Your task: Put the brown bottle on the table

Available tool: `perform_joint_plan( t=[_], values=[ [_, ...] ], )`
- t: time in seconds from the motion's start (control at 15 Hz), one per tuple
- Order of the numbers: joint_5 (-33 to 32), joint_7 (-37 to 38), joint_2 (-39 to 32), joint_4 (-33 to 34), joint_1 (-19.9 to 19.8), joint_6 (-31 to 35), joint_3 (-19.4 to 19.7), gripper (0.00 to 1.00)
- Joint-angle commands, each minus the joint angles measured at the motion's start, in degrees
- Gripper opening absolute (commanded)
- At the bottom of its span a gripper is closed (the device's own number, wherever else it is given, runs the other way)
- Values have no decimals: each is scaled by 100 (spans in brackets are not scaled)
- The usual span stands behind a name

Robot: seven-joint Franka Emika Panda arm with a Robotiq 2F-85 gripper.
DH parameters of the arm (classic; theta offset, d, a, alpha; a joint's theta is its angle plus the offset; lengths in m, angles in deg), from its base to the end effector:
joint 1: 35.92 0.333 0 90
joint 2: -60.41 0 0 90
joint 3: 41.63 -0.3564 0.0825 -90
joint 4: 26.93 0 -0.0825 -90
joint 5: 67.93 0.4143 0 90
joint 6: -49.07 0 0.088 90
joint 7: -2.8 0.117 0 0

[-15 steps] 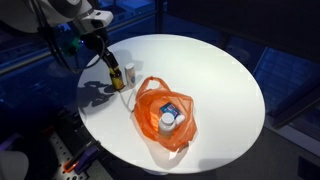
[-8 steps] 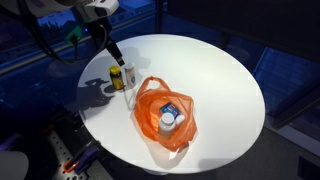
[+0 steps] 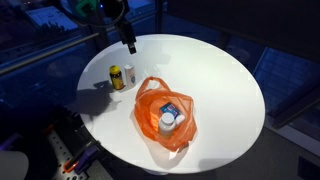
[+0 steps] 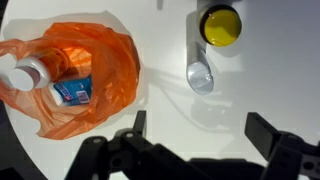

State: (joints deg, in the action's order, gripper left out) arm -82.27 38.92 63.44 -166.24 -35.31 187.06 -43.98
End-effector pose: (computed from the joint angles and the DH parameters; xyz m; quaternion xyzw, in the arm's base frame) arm 0.5007 0.0227 0.3368 0.9768 -0.1954 0.0426 0.0761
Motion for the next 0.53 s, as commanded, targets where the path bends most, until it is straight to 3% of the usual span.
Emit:
perform_joint_plan(
  t=[0.0,0.47],
  values=[
    [335,-696,-127,638,-116,-819,148,100],
    [520,-1577,298,1035,-297,-1896,383,100]
  ],
)
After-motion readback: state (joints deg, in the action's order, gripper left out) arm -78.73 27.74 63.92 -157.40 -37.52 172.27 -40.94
